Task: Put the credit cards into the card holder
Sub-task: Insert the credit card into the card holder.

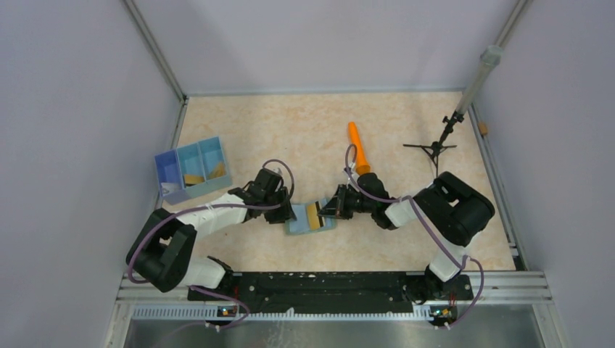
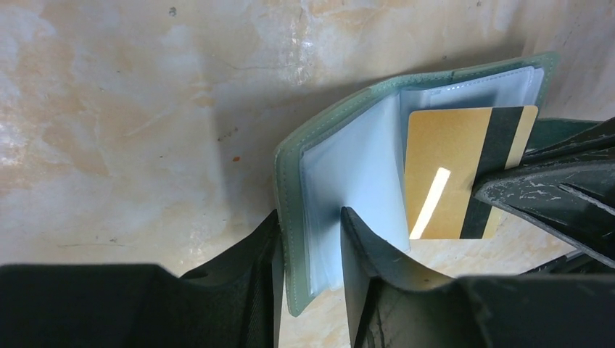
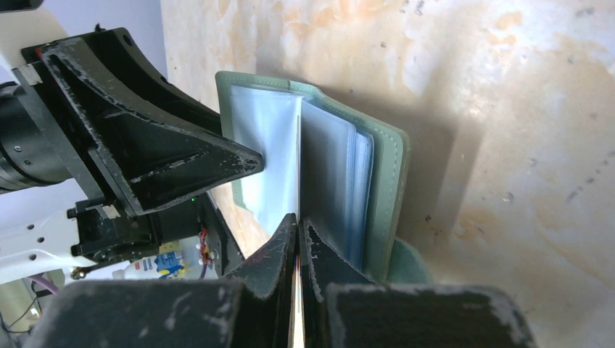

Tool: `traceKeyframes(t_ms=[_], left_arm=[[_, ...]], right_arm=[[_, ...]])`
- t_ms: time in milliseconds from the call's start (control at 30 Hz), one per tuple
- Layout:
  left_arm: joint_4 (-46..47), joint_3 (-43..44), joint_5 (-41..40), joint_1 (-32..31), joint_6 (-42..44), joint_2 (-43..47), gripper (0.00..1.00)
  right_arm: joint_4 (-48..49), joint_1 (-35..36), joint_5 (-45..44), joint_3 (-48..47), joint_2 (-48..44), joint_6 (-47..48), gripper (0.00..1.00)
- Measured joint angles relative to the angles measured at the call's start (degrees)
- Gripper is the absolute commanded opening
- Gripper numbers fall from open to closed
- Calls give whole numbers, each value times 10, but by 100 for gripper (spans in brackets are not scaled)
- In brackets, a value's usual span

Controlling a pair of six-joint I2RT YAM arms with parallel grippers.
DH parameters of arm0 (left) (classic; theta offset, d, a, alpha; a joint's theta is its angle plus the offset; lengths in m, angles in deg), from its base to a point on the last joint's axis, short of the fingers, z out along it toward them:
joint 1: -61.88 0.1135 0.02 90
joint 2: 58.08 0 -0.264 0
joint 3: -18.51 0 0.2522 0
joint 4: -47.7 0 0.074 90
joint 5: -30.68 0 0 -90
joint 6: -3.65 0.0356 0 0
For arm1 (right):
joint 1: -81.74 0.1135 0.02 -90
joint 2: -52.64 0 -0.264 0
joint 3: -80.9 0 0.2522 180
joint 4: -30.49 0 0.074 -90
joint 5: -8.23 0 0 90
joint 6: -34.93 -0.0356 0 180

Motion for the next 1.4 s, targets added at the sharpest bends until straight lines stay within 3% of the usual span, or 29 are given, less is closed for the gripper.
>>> traceKeyframes(t_ms=[200, 633, 1400], left_arm=[[-17, -1, -26, 0, 2, 15, 42], [-23, -7, -43, 2, 10, 19, 26], [-14, -21, -41, 3, 11, 33, 24]], right_arm=[[2, 0, -10, 8, -3, -8, 0], [-7, 6, -23, 7, -29, -8, 0], [-30, 37, -53, -21, 11, -6, 0]])
